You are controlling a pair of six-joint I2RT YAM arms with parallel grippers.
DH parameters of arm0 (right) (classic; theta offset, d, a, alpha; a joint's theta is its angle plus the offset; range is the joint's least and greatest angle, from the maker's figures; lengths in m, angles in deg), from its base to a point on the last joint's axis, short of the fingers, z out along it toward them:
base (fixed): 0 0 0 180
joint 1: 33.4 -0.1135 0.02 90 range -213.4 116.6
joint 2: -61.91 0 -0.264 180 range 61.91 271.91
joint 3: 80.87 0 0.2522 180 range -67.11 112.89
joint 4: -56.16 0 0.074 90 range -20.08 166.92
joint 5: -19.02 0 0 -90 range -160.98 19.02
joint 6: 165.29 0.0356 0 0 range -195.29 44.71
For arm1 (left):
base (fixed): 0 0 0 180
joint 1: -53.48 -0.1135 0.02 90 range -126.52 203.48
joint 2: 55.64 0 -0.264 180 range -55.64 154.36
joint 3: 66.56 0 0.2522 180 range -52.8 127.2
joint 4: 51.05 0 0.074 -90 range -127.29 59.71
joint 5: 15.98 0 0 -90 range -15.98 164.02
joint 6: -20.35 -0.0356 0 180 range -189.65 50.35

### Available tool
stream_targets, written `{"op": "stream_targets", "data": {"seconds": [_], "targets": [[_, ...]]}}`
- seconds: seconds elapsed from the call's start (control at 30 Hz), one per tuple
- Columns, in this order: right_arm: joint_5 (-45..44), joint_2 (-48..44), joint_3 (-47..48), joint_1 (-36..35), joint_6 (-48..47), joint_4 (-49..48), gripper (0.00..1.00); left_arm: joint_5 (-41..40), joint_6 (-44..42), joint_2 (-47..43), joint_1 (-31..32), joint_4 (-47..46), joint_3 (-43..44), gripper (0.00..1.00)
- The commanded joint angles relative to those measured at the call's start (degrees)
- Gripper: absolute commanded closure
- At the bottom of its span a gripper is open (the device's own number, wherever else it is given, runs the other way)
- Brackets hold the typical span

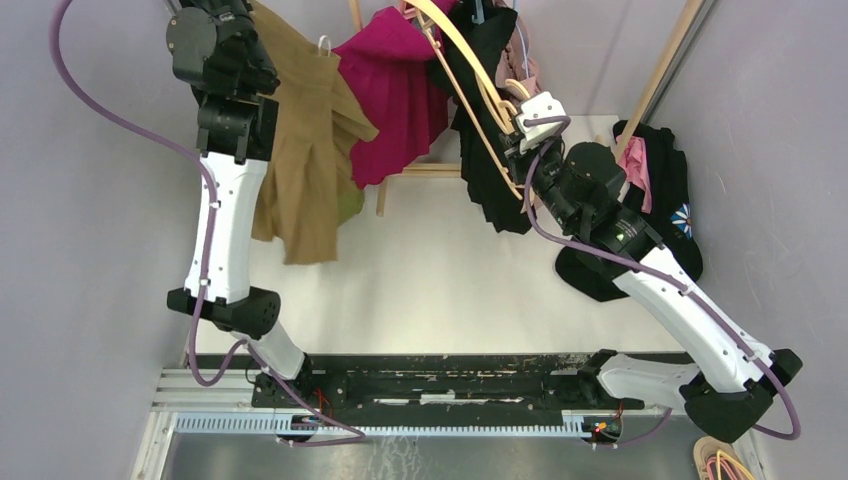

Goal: Remove the skirt from the hanger
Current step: Place the skirt in the bin.

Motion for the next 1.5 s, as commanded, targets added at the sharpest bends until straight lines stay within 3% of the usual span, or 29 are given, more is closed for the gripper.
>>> {"op": "stream_targets", "data": {"seconds": [0.0, 0.13, 0.27, 0.5, 0.73, 0.9, 1.17, 1.47], "targets": [[-1.59, 0.80, 3.55, 0.22, -1.85, -4.92, 0.99, 6.00, 8.59, 1.18, -6.37, -6.04, 4.80, 0.97], [-2.42, 2.03, 4.09, 0.33, -2.92, -5.51, 0.99, 10.80, 18.14, 4.26, -11.68, -5.87, 8.79, 0.97], [-3.02, 2.92, 4.01, 0.79, -3.08, -6.25, 0.99, 14.08, 23.00, 7.20, -13.15, -7.53, 12.61, 0.97], [-2.81, 4.90, 4.77, 2.02, -3.09, -7.24, 0.99, 17.78, 29.90, 11.68, -15.35, -11.39, 12.56, 0.97], [-1.53, 7.05, 5.42, 3.79, -2.05, -6.61, 0.99, 20.15, 33.69, 15.94, -16.42, -7.83, 8.29, 0.97], [-0.71, 7.41, 5.45, 4.94, -1.64, -5.35, 0.99, 18.96, 32.86, 11.78, -16.44, -6.99, -4.39, 0.97], [1.01, 6.20, 4.91, 5.63, -0.84, -4.53, 0.99, 12.86, 32.43, -5.36, -16.36, -7.80, -40.15, 0.97], [2.56, 4.43, 7.57, 5.67, 1.62, -2.92, 0.99, 0.15, 33.47, -16.06, -16.33, -2.44, -59.91, 0.97]]}}
